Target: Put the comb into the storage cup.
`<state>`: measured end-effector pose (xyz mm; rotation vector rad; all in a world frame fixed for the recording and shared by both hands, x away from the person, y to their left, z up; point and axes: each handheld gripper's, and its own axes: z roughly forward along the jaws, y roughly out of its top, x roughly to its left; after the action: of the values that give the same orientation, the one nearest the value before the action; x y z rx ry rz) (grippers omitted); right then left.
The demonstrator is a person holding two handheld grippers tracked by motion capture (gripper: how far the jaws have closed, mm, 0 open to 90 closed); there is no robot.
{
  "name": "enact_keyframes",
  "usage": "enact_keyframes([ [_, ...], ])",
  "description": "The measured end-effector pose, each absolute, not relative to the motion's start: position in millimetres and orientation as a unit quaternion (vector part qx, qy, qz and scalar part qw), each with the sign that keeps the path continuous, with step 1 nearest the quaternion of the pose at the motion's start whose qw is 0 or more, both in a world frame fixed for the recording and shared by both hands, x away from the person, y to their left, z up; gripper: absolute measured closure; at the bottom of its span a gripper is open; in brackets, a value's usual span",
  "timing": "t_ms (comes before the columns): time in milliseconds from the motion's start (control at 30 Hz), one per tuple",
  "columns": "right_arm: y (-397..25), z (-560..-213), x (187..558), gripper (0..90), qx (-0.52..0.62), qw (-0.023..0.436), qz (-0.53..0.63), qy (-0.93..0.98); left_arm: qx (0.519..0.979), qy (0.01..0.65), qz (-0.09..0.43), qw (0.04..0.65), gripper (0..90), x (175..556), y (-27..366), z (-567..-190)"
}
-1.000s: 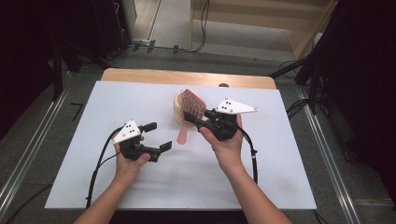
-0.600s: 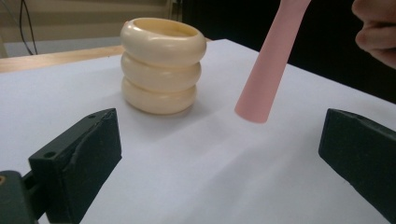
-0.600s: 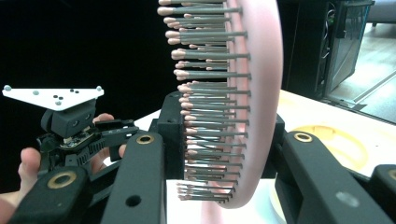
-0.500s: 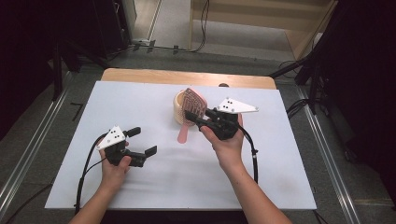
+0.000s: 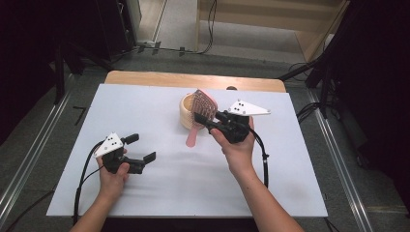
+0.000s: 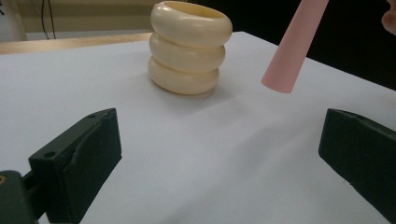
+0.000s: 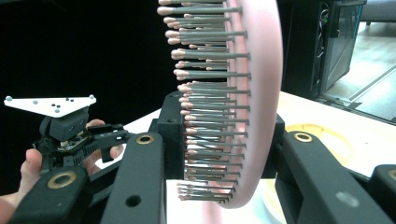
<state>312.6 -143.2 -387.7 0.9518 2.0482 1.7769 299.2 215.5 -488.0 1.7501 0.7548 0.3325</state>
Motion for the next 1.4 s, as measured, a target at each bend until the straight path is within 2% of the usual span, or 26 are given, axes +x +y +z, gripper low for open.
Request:
enact_keyframes([
  [367, -150.9, -390.4, 319.6, 62.0, 0.343, 0.136, 0.609, 0.703, 0.749, 0.325, 0.158, 0.555, 0.0, 298.4, 223.1, -488.3],
  [767, -155.6, -390.6, 330.2, 62.0, 0.354, 0.142, 0.602, 0.702, 0.742, 0.331, 0.149, 0.564, 0.0, 298.1, 229.0, -490.9],
  [1400, -148.9, -366.8, 345.1, 62.1, 0.342, 0.161, 0.6, 0.705, 0.749, 0.319, 0.154, 0.561, 0.0, 295.3, 223.8, -492.8],
])
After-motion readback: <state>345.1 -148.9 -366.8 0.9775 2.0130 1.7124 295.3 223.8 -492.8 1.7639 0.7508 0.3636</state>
